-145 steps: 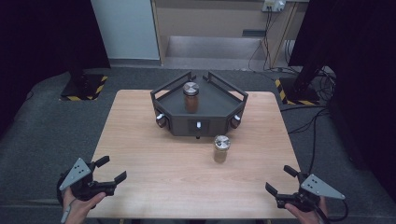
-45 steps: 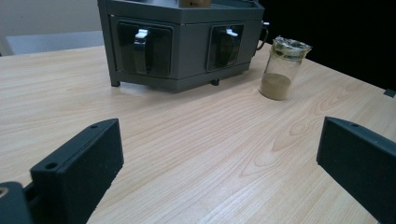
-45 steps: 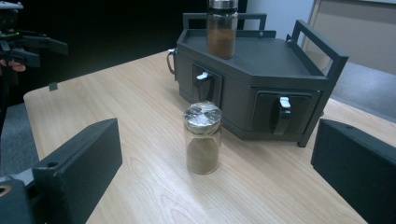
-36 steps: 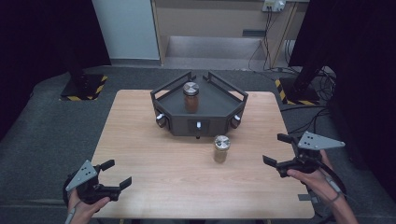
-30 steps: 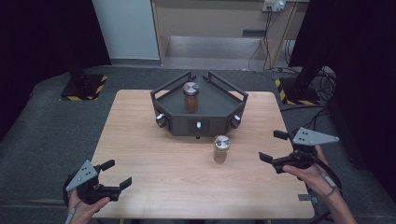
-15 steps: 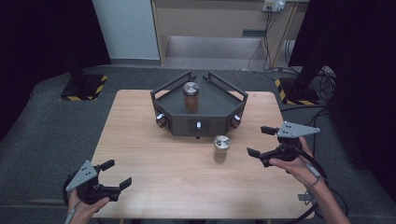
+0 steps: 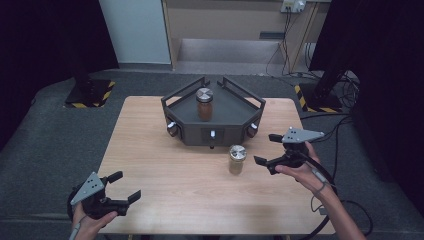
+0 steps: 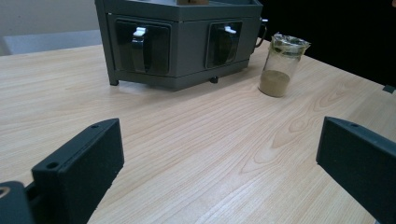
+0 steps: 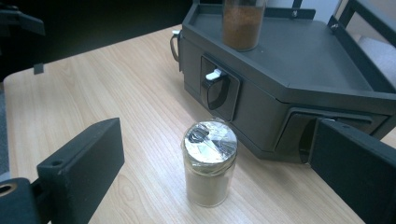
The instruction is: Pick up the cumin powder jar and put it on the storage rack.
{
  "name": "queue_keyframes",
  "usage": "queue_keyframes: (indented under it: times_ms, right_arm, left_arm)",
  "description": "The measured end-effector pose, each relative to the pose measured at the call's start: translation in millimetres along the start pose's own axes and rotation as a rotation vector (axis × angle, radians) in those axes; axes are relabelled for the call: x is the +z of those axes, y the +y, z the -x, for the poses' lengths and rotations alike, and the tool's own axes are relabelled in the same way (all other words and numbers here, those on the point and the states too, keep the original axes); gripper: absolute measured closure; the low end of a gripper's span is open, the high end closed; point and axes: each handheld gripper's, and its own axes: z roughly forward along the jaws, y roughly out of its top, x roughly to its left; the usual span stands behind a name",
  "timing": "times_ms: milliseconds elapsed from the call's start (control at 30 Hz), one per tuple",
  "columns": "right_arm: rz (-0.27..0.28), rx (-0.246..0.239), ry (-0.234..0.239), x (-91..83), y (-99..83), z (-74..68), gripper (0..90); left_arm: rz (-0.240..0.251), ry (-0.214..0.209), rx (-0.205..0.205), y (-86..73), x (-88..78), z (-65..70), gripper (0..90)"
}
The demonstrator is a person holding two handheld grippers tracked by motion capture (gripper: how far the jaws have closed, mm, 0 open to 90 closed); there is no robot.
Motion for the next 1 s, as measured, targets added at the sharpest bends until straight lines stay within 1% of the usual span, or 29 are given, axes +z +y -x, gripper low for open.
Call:
queue_keyframes:
  times_ms: [100,300,467,533,900,1000]
  right_arm:
    - [0.0,0.003,-0.006,6.3,-0.3,-0.5,4.2]
    - [-0.021,0.004,-0.011,19.2,1.2,-0.3,4.4]
    - [-0.029,0.024,-0.011,30.7,-0.2,0.7,4.4]
    - [-0.035,0.024,-0.015,34.5,-0.4,-0.1,4.4]
    - [-0.083,0.043,-0.012,58.0,-0.7,-1.0,4.2]
    - [-0.091,0.046,-0.015,65.1,-1.4,-2.1,4.2]
  left_arm:
    - [-0.005,-0.003,0.002,0.3,0.5,-0.2,0.1]
    - [-0.012,-0.005,0.011,1.2,1.3,0.2,0.1]
    - [-0.013,-0.004,0.013,1.3,1.1,0.3,0.1]
    - [-0.013,-0.004,0.015,1.3,1.4,0.4,0.1]
    - [-0.017,-0.004,0.019,1.7,1.8,0.6,0.1]
    - [-0.018,0.002,0.028,2.1,1.5,1.7,0.1]
